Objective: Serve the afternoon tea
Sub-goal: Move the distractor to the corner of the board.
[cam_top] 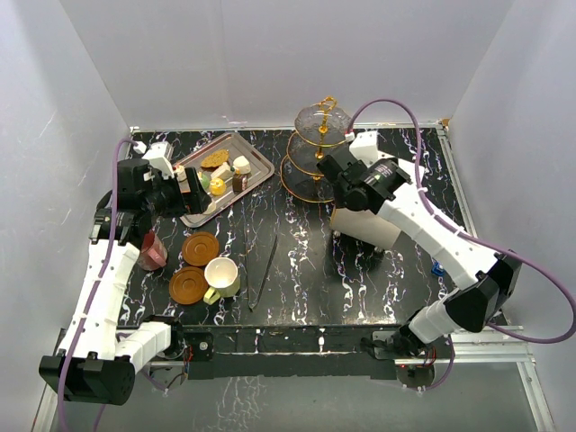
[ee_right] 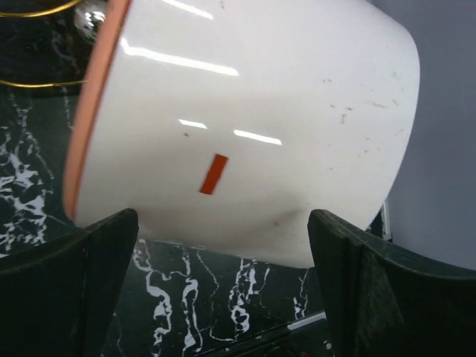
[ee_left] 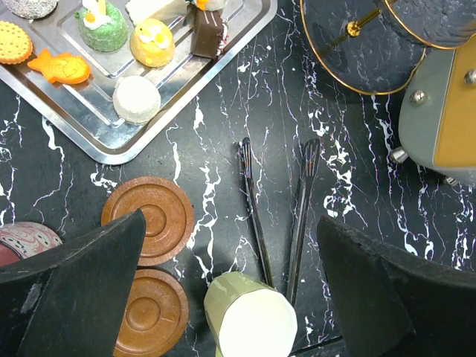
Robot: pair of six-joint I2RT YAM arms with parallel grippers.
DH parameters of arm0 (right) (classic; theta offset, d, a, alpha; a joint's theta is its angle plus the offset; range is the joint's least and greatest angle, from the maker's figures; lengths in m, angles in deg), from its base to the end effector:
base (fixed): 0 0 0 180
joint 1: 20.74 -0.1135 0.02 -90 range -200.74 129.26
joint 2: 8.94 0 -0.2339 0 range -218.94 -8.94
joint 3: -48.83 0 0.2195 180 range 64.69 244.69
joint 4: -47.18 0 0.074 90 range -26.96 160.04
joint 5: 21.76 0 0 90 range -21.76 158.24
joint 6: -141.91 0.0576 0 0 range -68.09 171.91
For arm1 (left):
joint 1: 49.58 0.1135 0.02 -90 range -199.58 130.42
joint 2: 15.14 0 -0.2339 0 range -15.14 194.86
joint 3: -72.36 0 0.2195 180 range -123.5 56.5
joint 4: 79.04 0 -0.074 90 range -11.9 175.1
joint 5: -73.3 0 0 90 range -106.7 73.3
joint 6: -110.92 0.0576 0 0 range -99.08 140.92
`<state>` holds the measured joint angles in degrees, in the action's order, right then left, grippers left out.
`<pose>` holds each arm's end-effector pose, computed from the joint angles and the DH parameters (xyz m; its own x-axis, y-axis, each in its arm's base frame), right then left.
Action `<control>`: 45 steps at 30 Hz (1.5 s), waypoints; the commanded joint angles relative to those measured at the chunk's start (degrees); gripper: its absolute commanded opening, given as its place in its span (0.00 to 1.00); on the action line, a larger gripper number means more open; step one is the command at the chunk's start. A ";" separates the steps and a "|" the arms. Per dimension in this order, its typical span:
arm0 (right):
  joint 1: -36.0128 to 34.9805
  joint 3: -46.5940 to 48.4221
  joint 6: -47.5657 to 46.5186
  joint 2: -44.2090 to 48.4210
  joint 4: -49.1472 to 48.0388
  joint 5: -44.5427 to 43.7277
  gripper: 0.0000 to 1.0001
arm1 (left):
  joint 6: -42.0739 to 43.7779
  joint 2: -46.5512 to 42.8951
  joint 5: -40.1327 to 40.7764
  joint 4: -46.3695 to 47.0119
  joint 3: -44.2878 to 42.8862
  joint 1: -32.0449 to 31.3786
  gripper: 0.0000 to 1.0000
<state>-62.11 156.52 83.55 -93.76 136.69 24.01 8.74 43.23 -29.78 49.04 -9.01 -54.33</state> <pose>0.2118 0.1330 0.3259 -0.7261 -0.1386 -0.6735 0.1349 0.9317 -0.3372 0.2115 -0.0307 0.3355 -0.5297 -0.1622 -0.8325 0.1701 0.9413 -0.2917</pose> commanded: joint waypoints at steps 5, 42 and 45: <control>13.10 -5.90 -15.07 4.60 -10.63 0.63 0.99 | -0.29 -1.84 -0.62 0.11 1.59 -0.27 0.99; 31.72 -4.02 -8.36 12.22 -31.48 57.04 0.90 | -2.46 -13.75 12.22 3.88 13.86 -0.30 0.99; 22.97 -0.69 -9.75 7.87 -30.91 46.44 0.90 | -2.49 -14.89 13.25 3.51 15.35 -0.34 0.99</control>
<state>-30.17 152.83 73.41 -80.53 110.72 74.76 7.10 29.90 -19.82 52.21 4.41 -54.33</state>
